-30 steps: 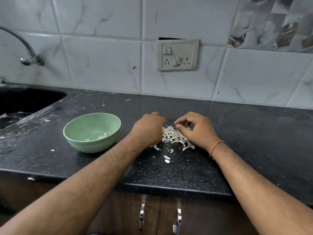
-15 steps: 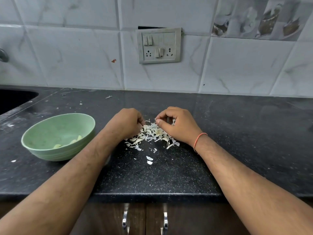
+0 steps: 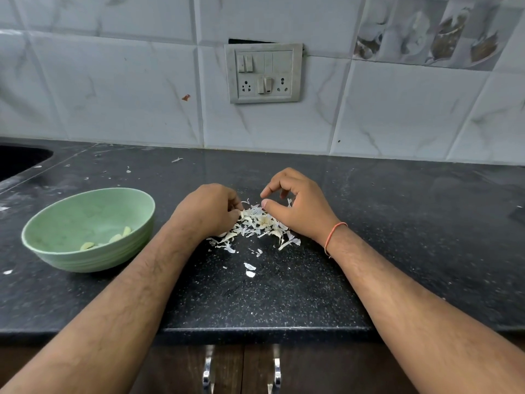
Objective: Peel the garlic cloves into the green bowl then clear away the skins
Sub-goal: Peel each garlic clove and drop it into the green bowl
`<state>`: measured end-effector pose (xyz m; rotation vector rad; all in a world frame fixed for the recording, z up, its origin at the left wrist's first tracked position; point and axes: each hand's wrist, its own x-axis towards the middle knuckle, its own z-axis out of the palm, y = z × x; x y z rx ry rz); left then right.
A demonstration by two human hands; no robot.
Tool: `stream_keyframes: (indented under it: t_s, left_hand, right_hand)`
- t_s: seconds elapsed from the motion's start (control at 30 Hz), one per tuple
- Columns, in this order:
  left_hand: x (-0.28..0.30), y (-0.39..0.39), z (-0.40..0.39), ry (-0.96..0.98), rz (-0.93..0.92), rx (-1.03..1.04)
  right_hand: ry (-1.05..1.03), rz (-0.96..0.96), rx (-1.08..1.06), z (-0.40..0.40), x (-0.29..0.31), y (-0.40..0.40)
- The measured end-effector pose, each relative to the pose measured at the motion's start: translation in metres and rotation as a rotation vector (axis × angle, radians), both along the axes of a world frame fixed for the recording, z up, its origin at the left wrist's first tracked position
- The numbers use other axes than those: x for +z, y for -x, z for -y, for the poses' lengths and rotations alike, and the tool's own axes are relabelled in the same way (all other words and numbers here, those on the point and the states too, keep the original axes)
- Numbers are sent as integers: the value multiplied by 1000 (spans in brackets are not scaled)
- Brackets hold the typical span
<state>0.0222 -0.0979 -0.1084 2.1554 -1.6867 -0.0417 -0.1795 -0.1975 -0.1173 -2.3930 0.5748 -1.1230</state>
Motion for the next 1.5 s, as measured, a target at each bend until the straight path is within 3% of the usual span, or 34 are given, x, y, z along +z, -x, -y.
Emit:
stream_keyframes:
  t_s: [0.33,0.97,1.5]
  left_hand:
    - [2,-3,1,-41,-35,-41]
    - [6,-2,-1,-108,-53,-338]
    - [1,0,5,-135,-3,-359]
  right_hand:
    - [-23,-29,-5,-3,1,-1]
    - [18,-30,-14,0,-1,-1]
    - [-2,-39,-28,0,-2,-2]
